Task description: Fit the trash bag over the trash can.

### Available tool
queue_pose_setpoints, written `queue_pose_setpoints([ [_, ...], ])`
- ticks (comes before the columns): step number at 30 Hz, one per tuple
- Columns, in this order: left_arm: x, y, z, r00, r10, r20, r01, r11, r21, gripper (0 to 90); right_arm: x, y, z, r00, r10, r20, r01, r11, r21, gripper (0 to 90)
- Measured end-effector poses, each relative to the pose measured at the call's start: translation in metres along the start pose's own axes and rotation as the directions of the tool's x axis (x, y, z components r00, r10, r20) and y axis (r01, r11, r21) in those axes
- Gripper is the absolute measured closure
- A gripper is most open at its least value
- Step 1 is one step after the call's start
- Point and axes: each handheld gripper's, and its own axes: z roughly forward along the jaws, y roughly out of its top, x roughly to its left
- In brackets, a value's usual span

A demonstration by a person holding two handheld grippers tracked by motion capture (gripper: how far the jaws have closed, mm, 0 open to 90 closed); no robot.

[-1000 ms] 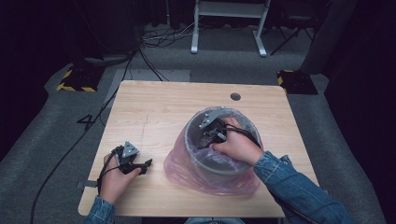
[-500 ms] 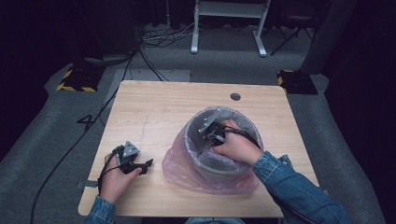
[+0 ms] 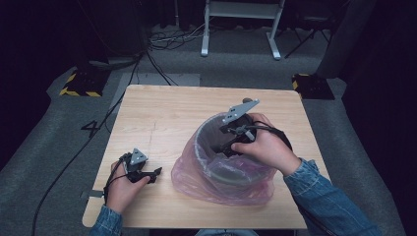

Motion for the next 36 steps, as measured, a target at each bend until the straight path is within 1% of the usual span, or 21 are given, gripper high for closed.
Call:
queue_pose_setpoints([
  [4,0.0,0.001,0.001,1.0,0.0,0.002,0.0,1.0,-0.001,25.4,0.004,0.005,-0.018,1.0,-0.009,0.004,0.009,0.998,-0.062,28.3],
  [9,0.0,0.001,0.001,1.0,0.002,0.003,-0.002,1.0,0.0,25.4,0.015,0.008,-0.04,0.999,-0.044,0.012,0.045,0.994,-0.097,28.8],
  [13,-0.001,0.002,0.002,1.0,0.002,0.003,-0.002,1.0,-0.002,25.2,0.024,0.004,-0.051,0.998,-0.063,0.007,0.063,0.993,-0.102,28.8],
  [17,-0.001,0.002,0.002,1.0,0.0,0.002,0.0,1.0,-0.002,25.0,0.031,-0.002,-0.054,0.9962,-0.087,-0.01,0.086,0.994,-0.069,28.8],
  [21,-0.001,0.002,0.002,1.0,0.001,0.002,-0.001,1.0,-0.001,24.9,0.035,-0.006,-0.046,0.9932,-0.114,-0.026,0.113,0.993,-0.034,28.7],
  [24,-0.001,0.002,0.002,1.0,-0.001,0.002,0.001,1.0,-0.002,24.9,0.036,-0.007,-0.035,0.99,-0.135,-0.043,0.135,0.991,0.003,28.5],
  [26,-0.001,0.002,0.002,1.0,0.0,0.002,0.0,1.0,-0.002,25.0,0.036,-0.008,-0.026,0.9865,-0.153,-0.058,0.156,0.987,0.033,28.4],
  [28,-0.001,0.002,0.003,1.0,-0.001,0.002,0.001,1.0,-0.003,24.9,0.035,-0.007,-0.016,0.9823,-0.173,-0.073,0.177,0.982,0.066,27.5],
  [30,-0.001,0.002,0.002,1.0,0.0,0.002,0.0,1.0,-0.002,25.0,0.034,-0.007,-0.006,0.9775,-0.19,-0.091,0.199,0.974,0.104,27.4],
  [34,-0.002,0.002,0.002,1.0,0.0,0.003,0.0,1.0,-0.002,24.8,0.032,-0.007,0.012,0.9722,-0.204,-0.115,0.221,0.962,0.158,26.9],
  [36,-0.001,0.002,0.002,1.0,0.001,0.003,-0.001,1.0,-0.002,24.7,0.032,-0.006,0.019,0.966,-0.229,-0.119,0.249,0.95,0.187,27.4],
])
